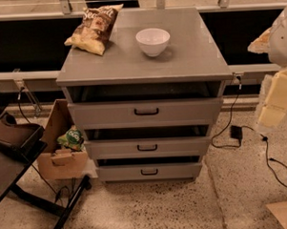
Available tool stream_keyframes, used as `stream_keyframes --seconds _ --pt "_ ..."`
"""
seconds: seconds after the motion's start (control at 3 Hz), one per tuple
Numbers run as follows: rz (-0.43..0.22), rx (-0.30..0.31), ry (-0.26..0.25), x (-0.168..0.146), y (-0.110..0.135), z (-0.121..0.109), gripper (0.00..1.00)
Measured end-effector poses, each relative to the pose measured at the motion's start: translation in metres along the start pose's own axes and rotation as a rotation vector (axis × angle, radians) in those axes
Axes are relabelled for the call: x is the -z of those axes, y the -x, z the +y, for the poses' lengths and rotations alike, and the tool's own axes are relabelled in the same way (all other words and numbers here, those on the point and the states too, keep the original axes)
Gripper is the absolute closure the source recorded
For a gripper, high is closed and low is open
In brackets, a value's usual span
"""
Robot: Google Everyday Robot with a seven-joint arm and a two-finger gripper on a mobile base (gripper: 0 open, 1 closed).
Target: Open middle drawer
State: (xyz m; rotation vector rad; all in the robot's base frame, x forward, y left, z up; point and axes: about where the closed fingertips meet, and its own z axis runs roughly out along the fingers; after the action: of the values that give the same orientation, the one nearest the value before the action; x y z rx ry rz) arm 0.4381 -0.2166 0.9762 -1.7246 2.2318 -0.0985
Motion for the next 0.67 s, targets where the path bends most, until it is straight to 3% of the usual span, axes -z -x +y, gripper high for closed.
stream_keyframes --seconds 0.33,0.67 --pt "0.000 0.000 0.000 0.0000 0.0000 0.0000 0.00" --pt "0.063 -0.003 -0.018 -0.0059 -0.0003 0.0029 0.00"
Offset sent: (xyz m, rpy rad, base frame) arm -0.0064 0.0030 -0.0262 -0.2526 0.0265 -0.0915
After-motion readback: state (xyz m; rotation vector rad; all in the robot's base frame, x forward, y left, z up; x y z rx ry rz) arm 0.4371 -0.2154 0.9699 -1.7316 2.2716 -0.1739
